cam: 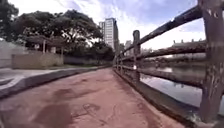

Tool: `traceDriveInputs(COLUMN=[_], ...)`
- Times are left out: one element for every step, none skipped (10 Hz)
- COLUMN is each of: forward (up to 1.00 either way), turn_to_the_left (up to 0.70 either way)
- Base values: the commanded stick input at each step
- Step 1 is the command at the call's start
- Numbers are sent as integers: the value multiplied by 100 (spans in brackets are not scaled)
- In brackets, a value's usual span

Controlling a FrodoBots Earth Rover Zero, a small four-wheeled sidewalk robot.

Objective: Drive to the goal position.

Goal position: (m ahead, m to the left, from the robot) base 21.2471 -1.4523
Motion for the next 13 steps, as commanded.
traceDriveInputs(forward=[97, 97, 97, 97, 97, 97, 97, 97, 97, 97, 97, 97, 97], turn_to_the_left=[39, 39, 39, 39, 36, 14, 1, 0, 0, 0, 0, 0, 0])
